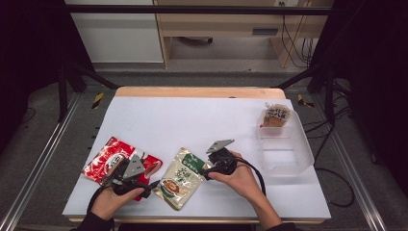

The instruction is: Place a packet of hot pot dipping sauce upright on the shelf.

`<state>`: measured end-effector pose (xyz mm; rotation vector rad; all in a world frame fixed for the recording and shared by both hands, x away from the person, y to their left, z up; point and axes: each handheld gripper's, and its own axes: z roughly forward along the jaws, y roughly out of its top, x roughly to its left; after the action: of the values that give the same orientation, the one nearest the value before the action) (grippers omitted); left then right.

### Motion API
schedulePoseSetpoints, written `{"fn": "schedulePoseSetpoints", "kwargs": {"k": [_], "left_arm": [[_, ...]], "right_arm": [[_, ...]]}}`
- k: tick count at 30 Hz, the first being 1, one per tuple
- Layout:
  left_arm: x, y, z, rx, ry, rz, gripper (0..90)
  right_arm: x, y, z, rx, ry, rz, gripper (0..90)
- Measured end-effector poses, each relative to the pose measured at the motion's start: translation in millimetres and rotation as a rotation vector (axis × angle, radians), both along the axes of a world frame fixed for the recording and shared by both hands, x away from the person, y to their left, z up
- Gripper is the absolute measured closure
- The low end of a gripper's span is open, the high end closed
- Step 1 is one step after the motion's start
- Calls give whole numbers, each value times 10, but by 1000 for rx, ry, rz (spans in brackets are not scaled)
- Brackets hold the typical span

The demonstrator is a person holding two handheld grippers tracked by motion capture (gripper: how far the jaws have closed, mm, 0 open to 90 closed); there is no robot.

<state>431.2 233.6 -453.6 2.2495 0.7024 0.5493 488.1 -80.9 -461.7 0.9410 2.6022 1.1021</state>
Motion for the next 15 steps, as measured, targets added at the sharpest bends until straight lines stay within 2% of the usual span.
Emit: {"fn": "schedulePoseSetpoints", "kwargs": {"k": [3,8,15], "left_arm": [[2,4,4,-3,-1,1,97],[2,6,6,-5,-1,1,97],[4,-5,1,-2,1,-6,97]], "right_arm": [[-9,2,-16,3,-2,5,313],[-11,11,-72,-20,16,4,319],[3,20,-85,-17,15,5,337]]}}
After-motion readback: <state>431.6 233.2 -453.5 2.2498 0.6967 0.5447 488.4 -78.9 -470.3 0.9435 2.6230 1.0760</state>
